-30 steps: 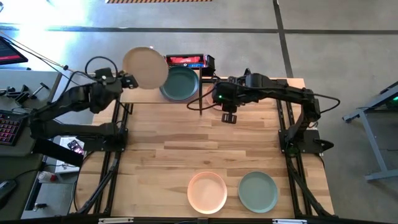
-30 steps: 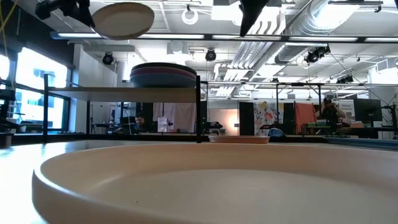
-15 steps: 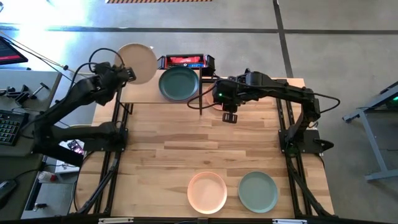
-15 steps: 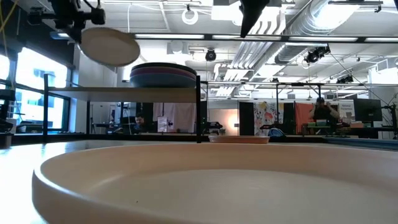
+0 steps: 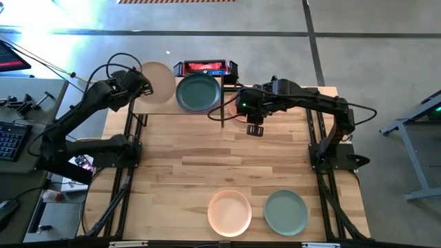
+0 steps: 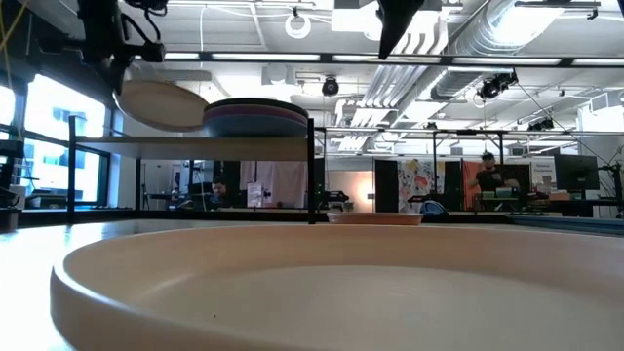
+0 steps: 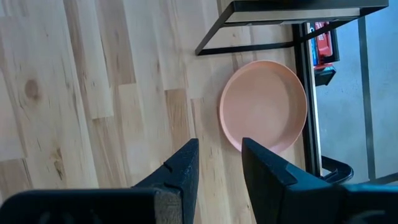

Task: Place and stack plates onto a shelf
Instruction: Put the white plate on the shelf

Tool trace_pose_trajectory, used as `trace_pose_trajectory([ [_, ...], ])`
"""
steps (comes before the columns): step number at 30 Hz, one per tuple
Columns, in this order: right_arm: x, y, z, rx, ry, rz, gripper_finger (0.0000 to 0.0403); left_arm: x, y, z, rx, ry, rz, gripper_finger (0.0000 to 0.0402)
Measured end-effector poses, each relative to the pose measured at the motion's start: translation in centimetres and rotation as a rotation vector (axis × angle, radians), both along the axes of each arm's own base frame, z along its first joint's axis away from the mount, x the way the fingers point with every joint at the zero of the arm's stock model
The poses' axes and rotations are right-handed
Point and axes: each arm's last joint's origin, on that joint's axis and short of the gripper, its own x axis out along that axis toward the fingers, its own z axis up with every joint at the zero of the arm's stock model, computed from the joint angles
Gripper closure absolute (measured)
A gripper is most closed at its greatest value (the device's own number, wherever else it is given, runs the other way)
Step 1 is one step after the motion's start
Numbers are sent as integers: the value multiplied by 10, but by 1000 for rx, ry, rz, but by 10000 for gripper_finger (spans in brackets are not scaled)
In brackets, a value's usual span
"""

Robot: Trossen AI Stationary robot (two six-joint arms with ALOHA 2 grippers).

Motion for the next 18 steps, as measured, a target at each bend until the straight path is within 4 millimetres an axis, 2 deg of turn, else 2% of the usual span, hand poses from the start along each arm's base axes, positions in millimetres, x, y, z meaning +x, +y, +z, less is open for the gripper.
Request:
trace_pose_trajectory([
  [10,-3,0,-1,8,33,-10,304,5,14,-14,-157,51,7,402],
  [18,-4,0,-1,9,41,-11,304,11,23,-21,-201,80,2,401],
])
